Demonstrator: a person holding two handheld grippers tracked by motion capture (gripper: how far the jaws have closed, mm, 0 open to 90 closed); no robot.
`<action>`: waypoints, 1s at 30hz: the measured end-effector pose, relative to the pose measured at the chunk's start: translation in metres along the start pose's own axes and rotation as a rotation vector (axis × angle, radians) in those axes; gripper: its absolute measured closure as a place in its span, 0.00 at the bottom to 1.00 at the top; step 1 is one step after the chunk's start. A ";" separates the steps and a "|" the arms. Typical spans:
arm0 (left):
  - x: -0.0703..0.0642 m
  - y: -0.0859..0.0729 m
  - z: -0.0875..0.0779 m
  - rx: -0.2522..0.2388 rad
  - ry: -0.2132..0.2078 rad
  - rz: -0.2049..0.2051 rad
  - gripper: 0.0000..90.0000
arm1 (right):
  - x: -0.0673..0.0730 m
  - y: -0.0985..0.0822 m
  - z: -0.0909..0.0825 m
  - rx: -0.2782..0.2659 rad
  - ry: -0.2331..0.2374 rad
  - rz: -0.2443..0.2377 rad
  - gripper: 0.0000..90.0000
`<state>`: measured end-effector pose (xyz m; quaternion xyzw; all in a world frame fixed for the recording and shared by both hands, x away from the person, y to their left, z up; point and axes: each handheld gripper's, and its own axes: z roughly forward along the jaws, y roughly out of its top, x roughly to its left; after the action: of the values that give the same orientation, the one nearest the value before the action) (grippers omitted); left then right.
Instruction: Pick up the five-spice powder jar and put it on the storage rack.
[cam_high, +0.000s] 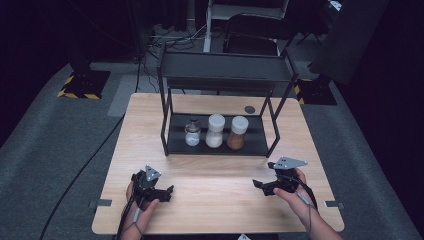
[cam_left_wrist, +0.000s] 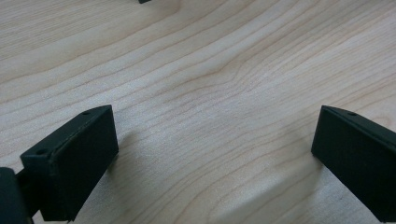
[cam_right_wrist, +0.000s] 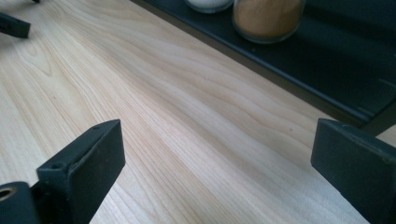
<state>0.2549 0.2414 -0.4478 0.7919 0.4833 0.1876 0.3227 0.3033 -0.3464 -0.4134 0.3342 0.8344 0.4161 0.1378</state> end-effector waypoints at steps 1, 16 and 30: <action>0.000 0.000 0.000 0.000 0.000 0.000 0.00 | 0.000 -0.002 0.001 0.003 -0.001 -0.002 0.03; 0.000 0.000 0.000 0.000 0.000 -0.001 0.00 | 0.003 -0.019 0.018 0.064 -0.034 -0.004 0.03; 0.000 0.000 0.000 -0.001 0.000 -0.002 0.00 | 0.008 -0.023 0.027 0.102 -0.061 -0.022 0.03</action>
<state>0.2547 0.2413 -0.4480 0.7912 0.4840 0.1877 0.3233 0.3005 -0.3351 -0.4477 0.3440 0.8536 0.3610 0.1506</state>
